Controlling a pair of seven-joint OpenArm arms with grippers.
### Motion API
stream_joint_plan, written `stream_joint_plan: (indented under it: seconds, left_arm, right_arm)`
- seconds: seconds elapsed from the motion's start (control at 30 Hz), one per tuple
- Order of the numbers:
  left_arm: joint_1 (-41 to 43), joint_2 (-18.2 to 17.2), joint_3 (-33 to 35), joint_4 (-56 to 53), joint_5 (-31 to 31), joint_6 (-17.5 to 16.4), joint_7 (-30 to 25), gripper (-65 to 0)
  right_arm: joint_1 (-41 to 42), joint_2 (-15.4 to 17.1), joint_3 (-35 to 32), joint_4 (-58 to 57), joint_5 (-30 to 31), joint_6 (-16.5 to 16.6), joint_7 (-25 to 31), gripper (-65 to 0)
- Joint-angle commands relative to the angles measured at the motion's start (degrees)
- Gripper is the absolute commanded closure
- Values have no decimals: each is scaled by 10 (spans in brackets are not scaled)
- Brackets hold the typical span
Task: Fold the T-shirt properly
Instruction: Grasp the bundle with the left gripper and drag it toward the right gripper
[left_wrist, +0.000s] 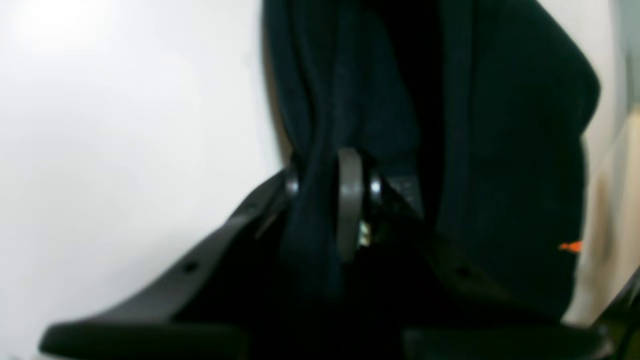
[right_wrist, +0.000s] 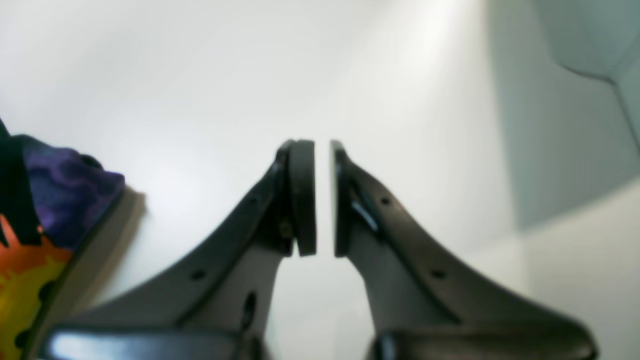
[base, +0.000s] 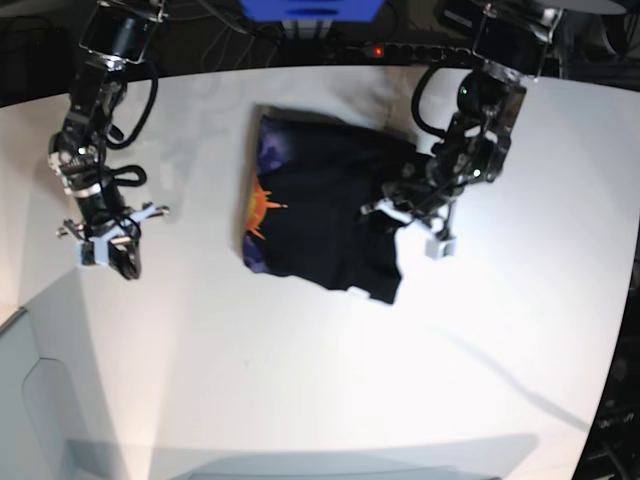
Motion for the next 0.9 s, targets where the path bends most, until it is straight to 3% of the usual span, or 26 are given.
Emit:
stream_joint_plan:
  seconds: [0.0,0.13,0.23,0.37,0.47,0.6,0.77,0.87]
  left_arm:
    - [-41,-11,39,-11,-3,-1,20,0]
    - [-215,-30,256,-91,-3,-21,25,0]
    - [-329,-17,426,-142,-3,-104,21,0]
    - [-422,54,551,-221,-2,-200,20,0]
    - [-442,103,570,-252,47,-239,20,0]
    - [-429,155,568,-252,204,-290,22,0]
    - [-403,184,567,-253,326,-371,26,0]
    - [-400,186,550,-251,337,-384,27,0]
  right_arm:
    - [9,4,12,10,8,6,17,-38]
    - [8,4,55,10,8,6,17,-38]
    - [4,3,83,10,8,6,17,-38]
    - [3,2,119,10,7,6,17,-38]
    - [2,-4,146,10,7,6,17,-38]
    - [1,-6,172,10,7,6,17,-37]
    - [-16,-6,187,10,7,6,17,-35]
    - [-24,-6,188,10,7,6,17,-35]
